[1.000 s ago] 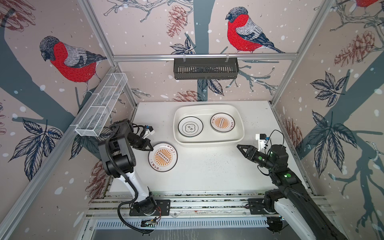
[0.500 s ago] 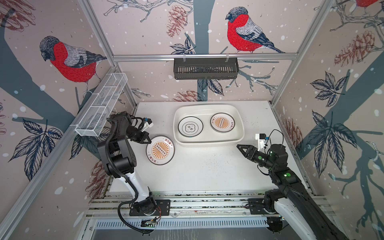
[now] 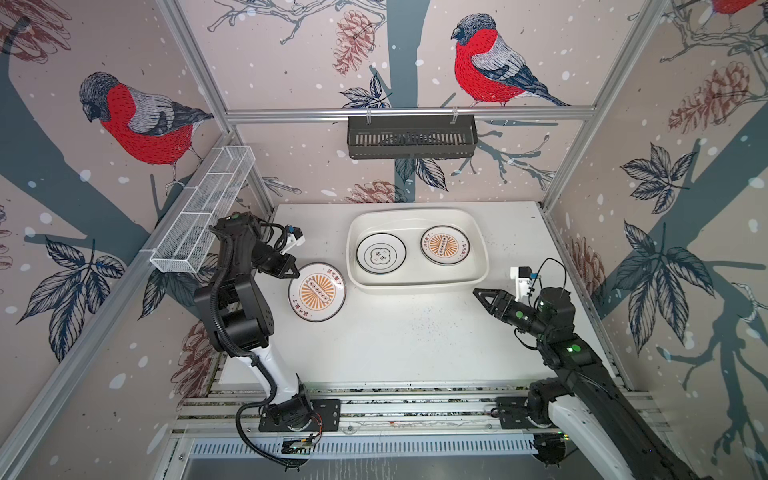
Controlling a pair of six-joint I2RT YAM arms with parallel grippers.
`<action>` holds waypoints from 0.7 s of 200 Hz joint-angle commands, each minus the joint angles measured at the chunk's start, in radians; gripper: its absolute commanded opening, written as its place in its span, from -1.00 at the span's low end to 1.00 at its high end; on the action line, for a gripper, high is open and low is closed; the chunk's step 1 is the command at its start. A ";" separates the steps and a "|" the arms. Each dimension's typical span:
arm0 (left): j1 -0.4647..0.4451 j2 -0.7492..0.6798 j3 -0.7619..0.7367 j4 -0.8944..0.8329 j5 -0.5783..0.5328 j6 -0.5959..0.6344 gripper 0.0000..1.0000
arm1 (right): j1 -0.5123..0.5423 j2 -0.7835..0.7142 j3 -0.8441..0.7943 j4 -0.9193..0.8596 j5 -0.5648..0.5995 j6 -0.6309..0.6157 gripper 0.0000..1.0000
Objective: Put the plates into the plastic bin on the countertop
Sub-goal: 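Lift the upright sunburst plate with the left gripper toward the bin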
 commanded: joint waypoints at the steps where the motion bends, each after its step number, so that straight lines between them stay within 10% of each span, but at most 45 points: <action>1: -0.002 -0.009 0.042 -0.060 -0.009 -0.006 -1.00 | 0.000 0.004 0.005 0.034 -0.009 -0.014 0.02; 140: -0.010 0.029 0.298 -0.059 -0.072 -0.048 -1.00 | 0.001 0.026 0.005 0.053 -0.017 -0.013 0.02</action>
